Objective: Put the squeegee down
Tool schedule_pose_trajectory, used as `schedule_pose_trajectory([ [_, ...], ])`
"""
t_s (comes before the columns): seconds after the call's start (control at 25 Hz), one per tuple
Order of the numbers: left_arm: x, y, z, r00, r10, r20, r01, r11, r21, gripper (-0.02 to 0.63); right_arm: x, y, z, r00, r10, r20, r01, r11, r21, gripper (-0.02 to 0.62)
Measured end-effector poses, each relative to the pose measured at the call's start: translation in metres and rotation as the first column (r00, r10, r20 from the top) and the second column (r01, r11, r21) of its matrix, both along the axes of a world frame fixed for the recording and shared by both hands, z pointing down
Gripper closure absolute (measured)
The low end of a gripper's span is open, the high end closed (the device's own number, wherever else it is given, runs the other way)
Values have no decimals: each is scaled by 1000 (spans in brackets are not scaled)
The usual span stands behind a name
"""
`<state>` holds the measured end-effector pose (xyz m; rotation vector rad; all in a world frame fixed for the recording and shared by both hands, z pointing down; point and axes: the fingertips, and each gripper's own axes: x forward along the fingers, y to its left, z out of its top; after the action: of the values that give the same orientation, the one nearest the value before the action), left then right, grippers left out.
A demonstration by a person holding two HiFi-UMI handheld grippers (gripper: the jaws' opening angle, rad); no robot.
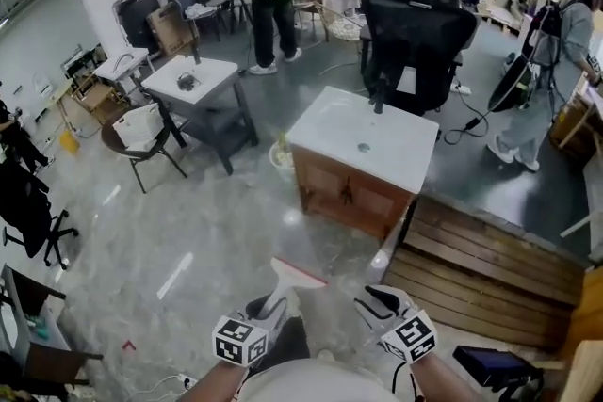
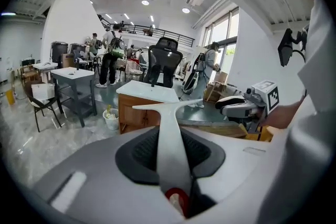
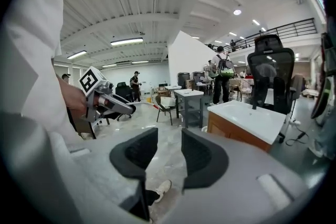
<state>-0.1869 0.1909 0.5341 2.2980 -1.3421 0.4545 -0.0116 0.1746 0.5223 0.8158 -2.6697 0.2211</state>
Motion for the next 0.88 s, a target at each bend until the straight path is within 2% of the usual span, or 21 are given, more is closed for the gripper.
schedule_pose_trajectory([
  [0.32,-16,-130,18,998,48,-36,-49,999,-23,512,3,-90,-4,989,145,-34,-146,989,-29,465],
  [0.56,-46,-226,13,996,67,-58,-67,998,-13,512,-29,-180,-11,985,160,-69,-162,986,-35,466],
  [0.68,-71,-262,23,997,68,-30,-68,998,-14,511,-51,-218,-12,984,165,-68,-167,985,-33,468],
  [0.76,-88,-283,29,998,64,-14,-64,998,-20,512,-68,-236,-13,986,158,-62,-160,986,-36,490],
  [0.88,-99,-309,33,999,44,-28,-45,998,-40,512,-77,-257,-17,987,147,-65,-150,987,-49,516],
])
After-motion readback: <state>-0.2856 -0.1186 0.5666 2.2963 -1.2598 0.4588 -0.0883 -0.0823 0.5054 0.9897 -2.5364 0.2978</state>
